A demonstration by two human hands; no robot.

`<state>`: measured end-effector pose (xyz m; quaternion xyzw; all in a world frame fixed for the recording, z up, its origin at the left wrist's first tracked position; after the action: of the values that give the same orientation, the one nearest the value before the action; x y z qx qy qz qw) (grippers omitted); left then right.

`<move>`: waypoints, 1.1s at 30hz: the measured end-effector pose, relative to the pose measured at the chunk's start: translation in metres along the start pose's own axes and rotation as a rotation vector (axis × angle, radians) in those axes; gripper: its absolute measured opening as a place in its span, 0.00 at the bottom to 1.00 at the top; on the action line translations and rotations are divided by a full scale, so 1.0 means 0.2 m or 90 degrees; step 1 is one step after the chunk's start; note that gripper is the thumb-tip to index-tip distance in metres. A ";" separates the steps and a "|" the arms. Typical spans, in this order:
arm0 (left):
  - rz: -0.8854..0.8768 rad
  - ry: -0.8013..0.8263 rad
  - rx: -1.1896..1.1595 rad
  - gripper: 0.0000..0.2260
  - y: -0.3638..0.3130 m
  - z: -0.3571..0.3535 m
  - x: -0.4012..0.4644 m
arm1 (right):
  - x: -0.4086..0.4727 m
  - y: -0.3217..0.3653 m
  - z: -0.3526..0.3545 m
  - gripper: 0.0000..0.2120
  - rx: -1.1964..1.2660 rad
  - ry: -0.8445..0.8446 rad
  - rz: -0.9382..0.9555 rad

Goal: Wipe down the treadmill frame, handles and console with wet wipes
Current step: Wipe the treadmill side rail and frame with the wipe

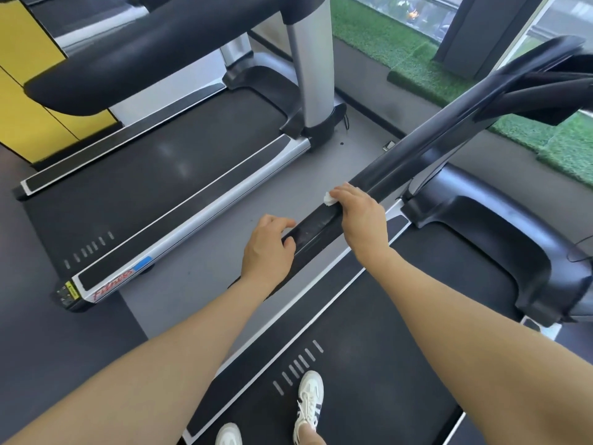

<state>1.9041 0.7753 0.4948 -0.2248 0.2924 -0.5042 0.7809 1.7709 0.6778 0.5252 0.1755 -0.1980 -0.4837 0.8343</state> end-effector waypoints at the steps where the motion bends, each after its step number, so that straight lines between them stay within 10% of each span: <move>1: 0.000 0.001 0.000 0.14 0.02 0.00 0.00 | -0.02 0.02 -0.01 0.18 0.004 0.002 -0.001; 24: -0.019 0.099 -0.069 0.14 0.55 0.13 -0.39 | -0.61 0.69 -0.43 0.19 0.076 0.018 0.012; 33: -0.008 0.104 -0.079 0.17 0.66 0.23 -0.57 | -0.89 0.73 -0.61 0.19 0.153 0.236 -0.140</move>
<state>1.9858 0.9340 0.4682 -0.2329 0.3845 -0.5065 0.7357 1.8595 0.9144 0.4617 0.3795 -0.0774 -0.5043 0.7718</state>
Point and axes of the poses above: each hand's wrist, its own x-axis towards the middle knuckle, its own z-axis out of the back of the hand, y = z × x, the point moved 10 cm from there along x, towards the middle knuckle, and after that the axes turned 6 degrees about y, right-handed, at the moved point
